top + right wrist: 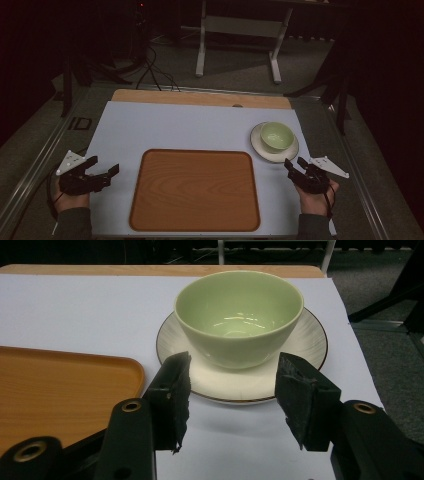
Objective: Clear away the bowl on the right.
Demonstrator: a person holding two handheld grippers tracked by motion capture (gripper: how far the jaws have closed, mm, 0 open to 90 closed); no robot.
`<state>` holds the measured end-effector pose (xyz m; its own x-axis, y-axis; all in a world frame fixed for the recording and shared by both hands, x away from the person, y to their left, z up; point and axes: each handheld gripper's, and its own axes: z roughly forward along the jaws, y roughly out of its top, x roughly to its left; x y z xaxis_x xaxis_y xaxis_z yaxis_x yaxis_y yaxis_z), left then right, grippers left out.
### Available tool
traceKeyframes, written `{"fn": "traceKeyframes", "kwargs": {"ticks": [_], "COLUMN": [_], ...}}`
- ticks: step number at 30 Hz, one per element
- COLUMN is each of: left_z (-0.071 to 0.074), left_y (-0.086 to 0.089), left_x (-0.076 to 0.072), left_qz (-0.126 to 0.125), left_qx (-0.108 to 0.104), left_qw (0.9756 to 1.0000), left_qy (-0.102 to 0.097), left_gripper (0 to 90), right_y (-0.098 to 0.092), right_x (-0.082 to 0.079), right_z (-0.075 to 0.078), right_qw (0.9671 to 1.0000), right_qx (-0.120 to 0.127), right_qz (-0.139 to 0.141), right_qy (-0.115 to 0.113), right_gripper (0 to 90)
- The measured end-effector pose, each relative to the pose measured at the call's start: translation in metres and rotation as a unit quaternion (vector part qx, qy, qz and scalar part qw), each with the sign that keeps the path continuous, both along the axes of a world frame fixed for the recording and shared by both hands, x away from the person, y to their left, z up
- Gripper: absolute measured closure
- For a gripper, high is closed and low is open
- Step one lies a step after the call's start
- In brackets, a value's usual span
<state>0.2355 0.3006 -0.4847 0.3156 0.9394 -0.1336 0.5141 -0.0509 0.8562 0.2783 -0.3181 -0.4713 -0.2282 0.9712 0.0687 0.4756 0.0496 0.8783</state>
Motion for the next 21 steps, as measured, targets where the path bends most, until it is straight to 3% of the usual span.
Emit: {"fn": "traceKeyframes", "kwargs": {"ticks": [21], "left_z": [-0.001], "left_y": [-0.002], "left_x": [0.001], "left_qz": [0.008], "left_qx": [0.034], "left_qw": [0.9994], "left_qy": [-0.002], "left_gripper": [15.4], "right_y": [0.002], "right_x": [0.020], "right_z": [0.012], "right_qw": [1.0000], "right_qx": [0.003], "right_qz": [0.004], "right_qy": [0.001], "right_gripper": [39.8]}}
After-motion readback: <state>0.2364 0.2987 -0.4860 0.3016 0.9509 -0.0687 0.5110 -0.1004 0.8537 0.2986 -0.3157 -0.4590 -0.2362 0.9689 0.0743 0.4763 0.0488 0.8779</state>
